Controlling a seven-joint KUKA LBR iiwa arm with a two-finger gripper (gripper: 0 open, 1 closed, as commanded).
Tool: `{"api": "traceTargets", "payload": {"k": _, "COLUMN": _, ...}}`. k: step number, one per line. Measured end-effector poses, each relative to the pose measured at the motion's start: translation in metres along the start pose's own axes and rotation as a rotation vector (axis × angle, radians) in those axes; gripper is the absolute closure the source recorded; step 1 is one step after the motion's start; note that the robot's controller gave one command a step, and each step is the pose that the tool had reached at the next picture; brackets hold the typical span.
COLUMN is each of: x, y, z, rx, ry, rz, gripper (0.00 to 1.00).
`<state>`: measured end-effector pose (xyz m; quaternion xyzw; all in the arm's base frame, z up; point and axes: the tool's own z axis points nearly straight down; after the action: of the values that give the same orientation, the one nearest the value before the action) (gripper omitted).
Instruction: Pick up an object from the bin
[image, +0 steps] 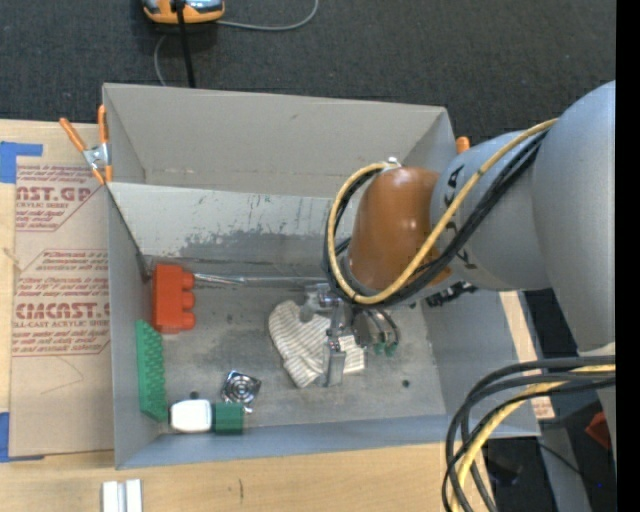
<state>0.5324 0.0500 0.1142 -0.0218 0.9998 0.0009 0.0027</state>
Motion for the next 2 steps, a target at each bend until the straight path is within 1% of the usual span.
{"api": "traceTargets", "payload": {"k": 1, "x": 0.0152, "y": 0.0001, "z": 0.035, "rx": 0.003, "ry": -0.003, "rz": 0.036, "gripper": 1.0}}
{"api": "traceTargets", "payload": {"k": 2, "x": 0.0152, "y": 0.0002, "z": 0.035, "rx": 0.003, "ry": -0.003, "rz": 0.036, "gripper": 1.0}}
